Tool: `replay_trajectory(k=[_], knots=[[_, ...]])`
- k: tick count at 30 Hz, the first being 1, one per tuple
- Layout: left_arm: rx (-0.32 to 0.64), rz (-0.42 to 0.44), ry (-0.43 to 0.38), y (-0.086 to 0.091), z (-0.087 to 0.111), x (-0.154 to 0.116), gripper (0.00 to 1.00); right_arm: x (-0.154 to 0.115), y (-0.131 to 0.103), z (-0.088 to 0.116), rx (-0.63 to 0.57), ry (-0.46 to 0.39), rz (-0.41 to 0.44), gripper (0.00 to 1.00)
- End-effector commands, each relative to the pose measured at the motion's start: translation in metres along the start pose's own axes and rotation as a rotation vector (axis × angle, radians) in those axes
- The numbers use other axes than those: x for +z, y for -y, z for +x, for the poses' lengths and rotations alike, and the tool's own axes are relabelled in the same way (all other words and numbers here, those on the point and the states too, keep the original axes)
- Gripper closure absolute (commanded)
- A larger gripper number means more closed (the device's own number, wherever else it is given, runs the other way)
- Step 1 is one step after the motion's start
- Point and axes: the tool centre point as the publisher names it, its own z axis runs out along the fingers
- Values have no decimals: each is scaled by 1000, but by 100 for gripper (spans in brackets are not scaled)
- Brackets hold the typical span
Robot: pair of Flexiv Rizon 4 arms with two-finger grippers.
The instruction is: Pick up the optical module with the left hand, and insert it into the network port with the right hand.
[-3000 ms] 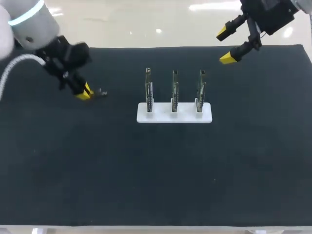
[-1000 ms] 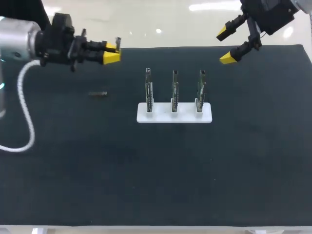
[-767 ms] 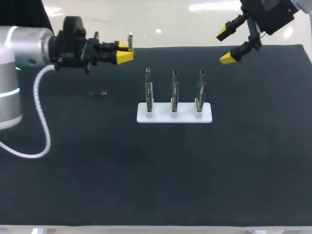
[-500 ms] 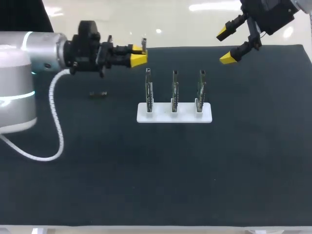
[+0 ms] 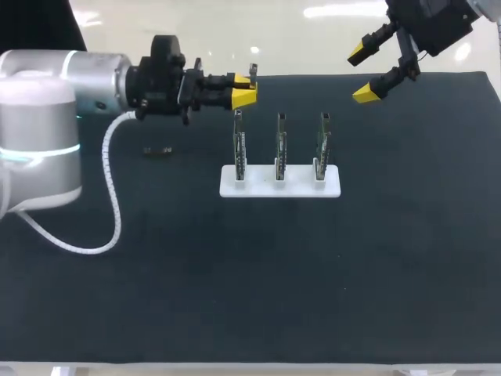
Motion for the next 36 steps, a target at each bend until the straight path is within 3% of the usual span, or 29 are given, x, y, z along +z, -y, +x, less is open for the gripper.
replay_trajectory(k=[1, 14, 16, 29, 36], knots=[[0, 8, 0, -4, 1, 0, 100, 0, 0, 0, -1, 2, 0, 0], [0, 8, 0, -4, 1, 0, 100, 0, 0, 0, -1, 2, 0, 0], [0, 8, 0, -4, 1, 0, 100, -1, -1, -4, 11, 35, -21, 0], [0, 8, 0, -4, 1, 0, 100, 30, -12, -75, 50, 52, 111, 0], [0, 8, 0, -4, 1, 0, 100, 45, -23, -110, 83, 69, 128, 0]])
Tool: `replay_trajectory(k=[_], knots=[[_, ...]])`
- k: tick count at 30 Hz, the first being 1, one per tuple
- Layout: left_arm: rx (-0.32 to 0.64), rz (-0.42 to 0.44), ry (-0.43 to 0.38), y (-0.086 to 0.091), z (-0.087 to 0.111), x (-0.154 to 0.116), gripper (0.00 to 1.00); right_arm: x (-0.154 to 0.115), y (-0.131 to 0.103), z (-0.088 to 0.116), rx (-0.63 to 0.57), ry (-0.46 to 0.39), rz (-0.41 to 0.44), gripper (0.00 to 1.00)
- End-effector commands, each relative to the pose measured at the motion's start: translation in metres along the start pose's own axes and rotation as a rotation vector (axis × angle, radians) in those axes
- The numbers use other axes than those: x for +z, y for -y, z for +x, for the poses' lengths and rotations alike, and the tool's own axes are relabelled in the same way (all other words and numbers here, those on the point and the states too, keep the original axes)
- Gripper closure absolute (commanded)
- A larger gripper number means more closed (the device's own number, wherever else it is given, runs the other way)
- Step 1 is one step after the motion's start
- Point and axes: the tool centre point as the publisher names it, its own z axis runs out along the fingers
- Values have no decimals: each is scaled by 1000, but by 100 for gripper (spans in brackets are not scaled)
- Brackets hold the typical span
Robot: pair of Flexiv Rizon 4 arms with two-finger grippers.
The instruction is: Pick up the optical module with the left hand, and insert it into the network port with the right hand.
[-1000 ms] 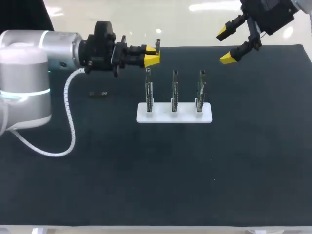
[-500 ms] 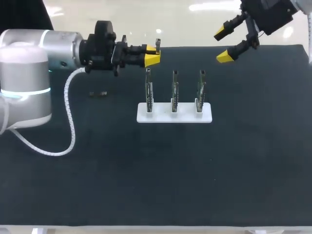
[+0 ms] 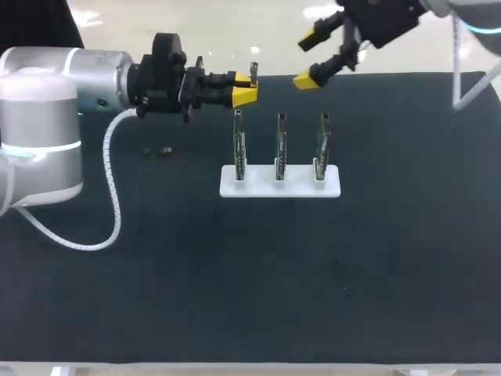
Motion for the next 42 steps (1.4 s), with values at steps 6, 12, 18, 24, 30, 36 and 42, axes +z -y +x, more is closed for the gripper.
replay_trajectory(k=[6, 12, 18, 24, 30, 36, 42], knots=[[2, -1, 1, 0, 1, 0, 100, 19, -20, -33, 53, 14, 43, 0], [2, -1, 1, 0, 1, 0, 100, 27, -22, -45, 54, 15, 29, 0], [2, -1, 1, 0, 1, 0, 100, 32, -21, -54, 56, 7, 15, 0], [2, -1, 1, 0, 1, 0, 100, 38, -20, -57, 40, 4, 3, 0], [2, -1, 1, 0, 1, 0, 100, 40, -20, -55, 24, 5, -14, 0], [2, -1, 1, 0, 1, 0, 100, 43, -25, -54, 15, 9, -17, 2], [2, -1, 1, 0, 1, 0, 100, 43, -27, -54, 9, 7, -20, 19]])
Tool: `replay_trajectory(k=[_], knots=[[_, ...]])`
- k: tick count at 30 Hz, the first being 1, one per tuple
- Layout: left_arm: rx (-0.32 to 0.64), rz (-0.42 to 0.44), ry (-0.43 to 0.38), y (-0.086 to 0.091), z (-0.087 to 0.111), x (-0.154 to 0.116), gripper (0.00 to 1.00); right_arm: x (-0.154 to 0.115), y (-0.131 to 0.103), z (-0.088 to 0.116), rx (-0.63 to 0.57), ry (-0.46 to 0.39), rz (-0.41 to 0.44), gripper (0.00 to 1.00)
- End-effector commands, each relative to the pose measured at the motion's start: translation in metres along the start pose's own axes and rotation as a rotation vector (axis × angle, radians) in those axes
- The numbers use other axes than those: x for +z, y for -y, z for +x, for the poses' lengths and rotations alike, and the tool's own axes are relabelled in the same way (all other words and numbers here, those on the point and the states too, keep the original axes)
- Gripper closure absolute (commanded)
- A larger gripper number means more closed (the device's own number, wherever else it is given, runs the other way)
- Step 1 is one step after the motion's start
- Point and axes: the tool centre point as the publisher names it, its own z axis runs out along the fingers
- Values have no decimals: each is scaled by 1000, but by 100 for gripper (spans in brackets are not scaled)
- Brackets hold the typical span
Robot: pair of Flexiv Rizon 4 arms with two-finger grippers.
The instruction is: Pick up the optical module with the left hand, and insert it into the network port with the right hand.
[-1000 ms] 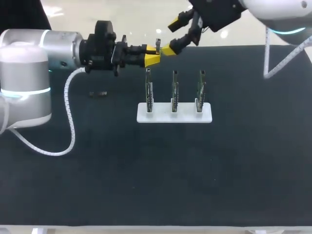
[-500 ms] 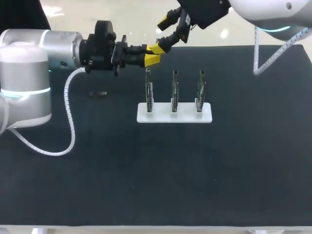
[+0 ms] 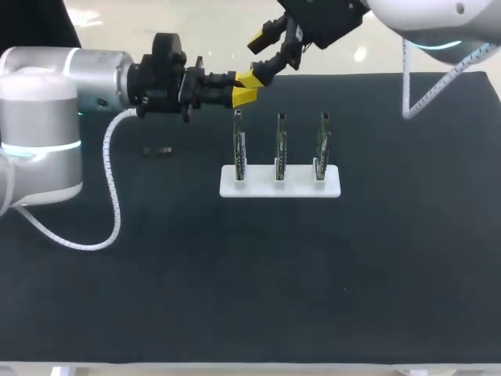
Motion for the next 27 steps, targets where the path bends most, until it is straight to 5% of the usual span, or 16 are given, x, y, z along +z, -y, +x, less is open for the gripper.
replay_trajectory(k=[1, 4, 8, 13, 15, 20, 21, 22, 27], knots=[[2, -1, 1, 0, 0, 0, 100, 0, -1, -1, -1, 0, -2, 24], [2, -1, 1, 0, 0, 0, 100, -1, -2, -2, -1, -2, -6, 30], [2, -1, 1, 0, 0, 0, 100, -1, -2, -2, 0, -5, -9, 56], [2, -1, 1, 0, 0, 0, 100, -1, -1, -2, -1, -8, -11, 78], [2, -1, 1, 0, 0, 0, 100, -1, -1, -1, -3, -9, -11, 100], [2, -1, 1, 0, 0, 0, 100, -2, 0, -1, -4, -12, -11, 100], [2, -1, 1, 0, 0, 0, 71, -2, 0, -1, -3, -12, -11, 100], [2, -1, 1, 0, 0, 0, 0, -2, -1, -1, -2, -13, -11, 100], [2, -1, 1, 0, 0, 0, 0, -2, -1, -2, 0, -16, -10, 100]])
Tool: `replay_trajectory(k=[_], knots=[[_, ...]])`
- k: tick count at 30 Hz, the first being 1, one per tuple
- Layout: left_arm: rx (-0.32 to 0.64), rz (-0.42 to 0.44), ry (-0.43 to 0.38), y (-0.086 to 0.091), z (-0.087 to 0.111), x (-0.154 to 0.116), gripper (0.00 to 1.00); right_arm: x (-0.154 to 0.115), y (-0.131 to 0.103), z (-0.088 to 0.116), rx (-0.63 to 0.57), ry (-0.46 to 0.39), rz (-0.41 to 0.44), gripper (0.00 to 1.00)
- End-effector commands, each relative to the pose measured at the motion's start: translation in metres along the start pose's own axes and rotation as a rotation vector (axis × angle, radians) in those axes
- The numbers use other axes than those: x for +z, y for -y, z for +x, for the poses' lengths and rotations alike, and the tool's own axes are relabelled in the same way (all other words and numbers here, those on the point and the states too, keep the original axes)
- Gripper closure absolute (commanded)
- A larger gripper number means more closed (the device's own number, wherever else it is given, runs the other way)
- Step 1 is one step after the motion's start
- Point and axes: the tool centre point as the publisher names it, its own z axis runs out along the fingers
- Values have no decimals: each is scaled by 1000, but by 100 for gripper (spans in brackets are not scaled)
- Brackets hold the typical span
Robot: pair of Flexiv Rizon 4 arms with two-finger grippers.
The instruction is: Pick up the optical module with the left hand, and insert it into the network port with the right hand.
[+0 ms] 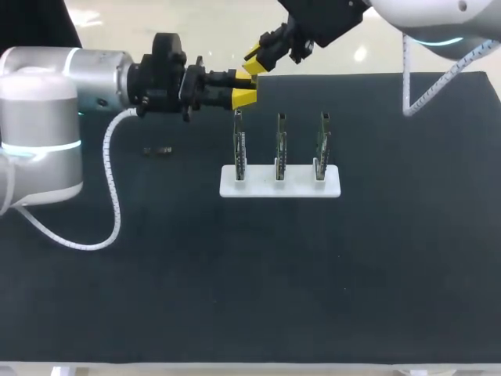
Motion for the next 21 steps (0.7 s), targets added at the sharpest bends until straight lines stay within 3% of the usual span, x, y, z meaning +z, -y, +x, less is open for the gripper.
replay_trajectory(k=[1, 10, 21], knots=[[2, -2, 0, 0, 0, 0, 0, 0, 1, -1, 1, -2, -1, 100], [2, -2, 0, 0, 0, 0, 0, 0, 1, 0, -3, -4, -5, 100], [42, -53, -170, 12, -8, -45, 0, -1, 5, 2, -15, -8, -12, 100]])
